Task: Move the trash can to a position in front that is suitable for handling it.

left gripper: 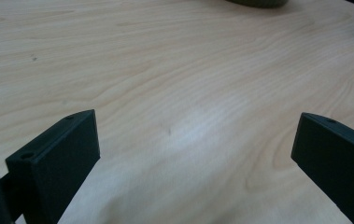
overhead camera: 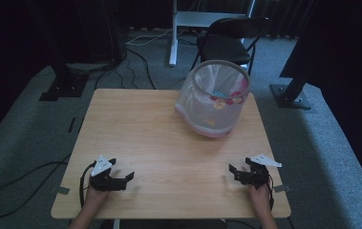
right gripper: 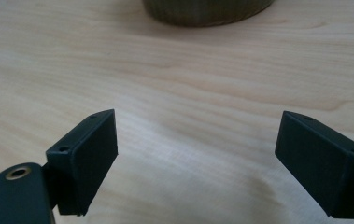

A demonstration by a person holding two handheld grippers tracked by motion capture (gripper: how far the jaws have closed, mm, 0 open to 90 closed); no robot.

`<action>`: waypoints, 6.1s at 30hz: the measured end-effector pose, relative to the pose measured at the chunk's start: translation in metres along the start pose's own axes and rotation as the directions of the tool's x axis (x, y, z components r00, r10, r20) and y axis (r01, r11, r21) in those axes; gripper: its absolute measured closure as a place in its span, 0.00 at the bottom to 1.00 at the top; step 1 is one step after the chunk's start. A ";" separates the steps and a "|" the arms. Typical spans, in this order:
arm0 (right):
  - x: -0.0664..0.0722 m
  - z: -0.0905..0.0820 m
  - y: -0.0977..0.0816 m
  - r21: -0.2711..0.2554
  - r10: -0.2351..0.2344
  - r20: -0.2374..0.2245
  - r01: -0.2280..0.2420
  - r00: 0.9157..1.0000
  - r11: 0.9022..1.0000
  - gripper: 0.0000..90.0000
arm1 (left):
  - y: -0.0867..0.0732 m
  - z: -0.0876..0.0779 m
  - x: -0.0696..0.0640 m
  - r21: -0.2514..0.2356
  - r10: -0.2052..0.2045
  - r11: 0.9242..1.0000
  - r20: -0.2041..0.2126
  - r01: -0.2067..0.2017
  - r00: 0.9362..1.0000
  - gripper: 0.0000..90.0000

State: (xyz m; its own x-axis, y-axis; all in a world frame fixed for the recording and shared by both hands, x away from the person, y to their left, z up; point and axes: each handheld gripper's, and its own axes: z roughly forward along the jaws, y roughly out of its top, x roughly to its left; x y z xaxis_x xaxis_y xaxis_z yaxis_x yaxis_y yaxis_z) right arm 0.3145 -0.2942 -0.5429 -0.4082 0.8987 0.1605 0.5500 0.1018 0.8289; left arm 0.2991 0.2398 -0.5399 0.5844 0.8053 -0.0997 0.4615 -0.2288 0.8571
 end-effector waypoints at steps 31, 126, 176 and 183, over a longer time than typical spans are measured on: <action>-0.050 0.011 0.070 -0.136 0.082 0.080 -0.070 0.993 0.988 0.14 | 0.107 0.101 -0.007 -0.023 0.079 0.997 -0.001 -0.079 0.997 0.01; -0.111 0.080 0.201 -0.100 0.282 0.173 -0.268 0.944 0.958 0.14 | 0.251 0.180 0.020 0.018 0.024 1.000 -0.219 -0.020 0.975 0.01; -0.028 0.098 0.240 -0.094 0.093 -0.155 -0.108 0.983 0.990 0.17 | 0.237 0.126 0.028 0.070 0.128 0.991 -0.223 -0.115 0.966 0.05; -0.008 0.098 0.236 -0.093 0.064 -0.175 -0.082 0.982 0.992 0.18 | 0.222 0.103 0.028 0.064 0.117 0.992 -0.232 -0.105 0.966 0.05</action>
State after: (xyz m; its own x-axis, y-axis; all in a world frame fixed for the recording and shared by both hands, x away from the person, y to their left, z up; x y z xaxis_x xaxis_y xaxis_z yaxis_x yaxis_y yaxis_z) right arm 0.5185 -0.2357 -0.4013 -0.4934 0.8146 0.3049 0.5112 -0.0120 0.8594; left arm 0.4865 0.1554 -0.4041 0.4634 0.8778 0.1213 0.4394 -0.3465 0.8288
